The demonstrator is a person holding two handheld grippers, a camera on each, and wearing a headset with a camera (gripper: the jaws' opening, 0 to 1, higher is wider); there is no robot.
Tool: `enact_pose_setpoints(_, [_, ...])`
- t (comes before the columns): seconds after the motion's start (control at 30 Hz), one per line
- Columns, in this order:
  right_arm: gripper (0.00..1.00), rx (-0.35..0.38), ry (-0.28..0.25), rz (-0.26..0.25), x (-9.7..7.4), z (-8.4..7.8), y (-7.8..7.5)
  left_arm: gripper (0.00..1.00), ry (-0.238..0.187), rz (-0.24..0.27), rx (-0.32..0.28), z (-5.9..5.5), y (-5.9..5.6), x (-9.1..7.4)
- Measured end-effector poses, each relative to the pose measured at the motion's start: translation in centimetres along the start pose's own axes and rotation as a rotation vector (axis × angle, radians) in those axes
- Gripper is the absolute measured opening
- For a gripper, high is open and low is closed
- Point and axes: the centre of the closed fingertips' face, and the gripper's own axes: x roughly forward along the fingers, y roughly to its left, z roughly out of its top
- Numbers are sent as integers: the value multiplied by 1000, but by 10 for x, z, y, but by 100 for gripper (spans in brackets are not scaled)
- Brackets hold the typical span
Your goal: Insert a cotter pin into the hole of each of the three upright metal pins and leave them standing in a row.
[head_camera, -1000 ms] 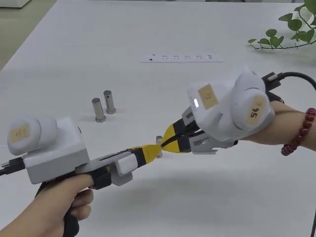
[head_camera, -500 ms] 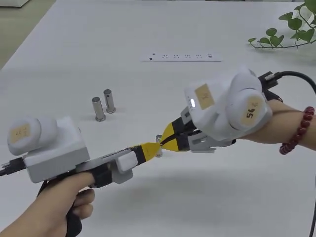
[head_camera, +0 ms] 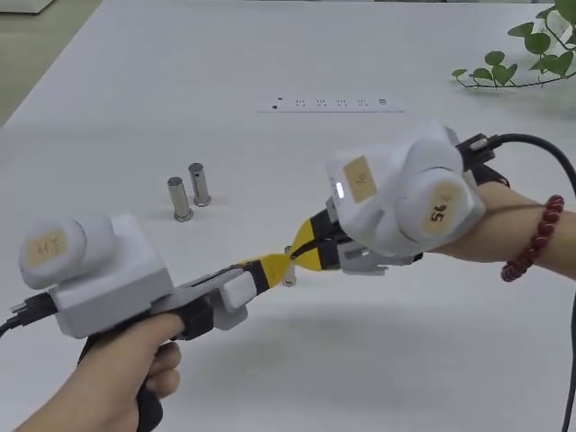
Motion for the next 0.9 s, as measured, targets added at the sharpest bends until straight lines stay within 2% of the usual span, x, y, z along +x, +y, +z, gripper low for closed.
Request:
enact_pose_setpoints(0.17, [3, 0, 3, -6, 0, 0, -1, 0, -4, 1, 3, 0, 0, 0])
enact_pose_setpoints(0.53, [4, 11, -2, -1, 0, 0, 3, 0, 16, -2, 12, -2, 0, -1])
enact_pose_setpoints(0.77, [11, 64, -15, -8, -3, -3, -2, 0, 31, -1, 48, -4, 1, -3])
enact_pose_setpoints(0.9, [11, 149, -45, 13, -7, -4, -2, 0, 46, -2, 110, -8, 2, -5])
